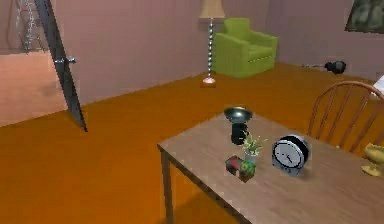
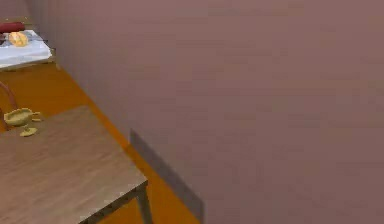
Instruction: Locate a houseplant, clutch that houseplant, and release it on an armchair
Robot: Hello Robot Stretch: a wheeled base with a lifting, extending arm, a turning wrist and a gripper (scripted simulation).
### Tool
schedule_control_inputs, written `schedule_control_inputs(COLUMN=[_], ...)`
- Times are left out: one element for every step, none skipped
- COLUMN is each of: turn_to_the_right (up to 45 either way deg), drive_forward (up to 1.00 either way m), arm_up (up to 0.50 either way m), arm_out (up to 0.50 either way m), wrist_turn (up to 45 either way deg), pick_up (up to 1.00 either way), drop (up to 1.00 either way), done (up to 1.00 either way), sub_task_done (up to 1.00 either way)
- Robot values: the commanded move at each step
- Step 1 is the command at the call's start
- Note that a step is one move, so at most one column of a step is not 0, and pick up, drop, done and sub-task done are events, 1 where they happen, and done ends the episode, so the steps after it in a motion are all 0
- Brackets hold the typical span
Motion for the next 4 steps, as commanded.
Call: schedule_control_inputs(turn_to_the_right=[-45.0,-21.0,45.0,9.0], drive_forward=[0.0,0.0,0.0,0.0], arm_up=[0.0,0.0,0.0,0.0], arm_out=[0.0,0.0,0.0,0.0], wrist_turn=[0.0,0.0,0.0,0.0], pick_up=[0.0,0.0,0.0,0.0], drop=[0.0,0.0,0.0,0.0], done=[0.0,0.0,0.0,0.0], sub_task_done=[0.0,0.0,0.0,0.0])
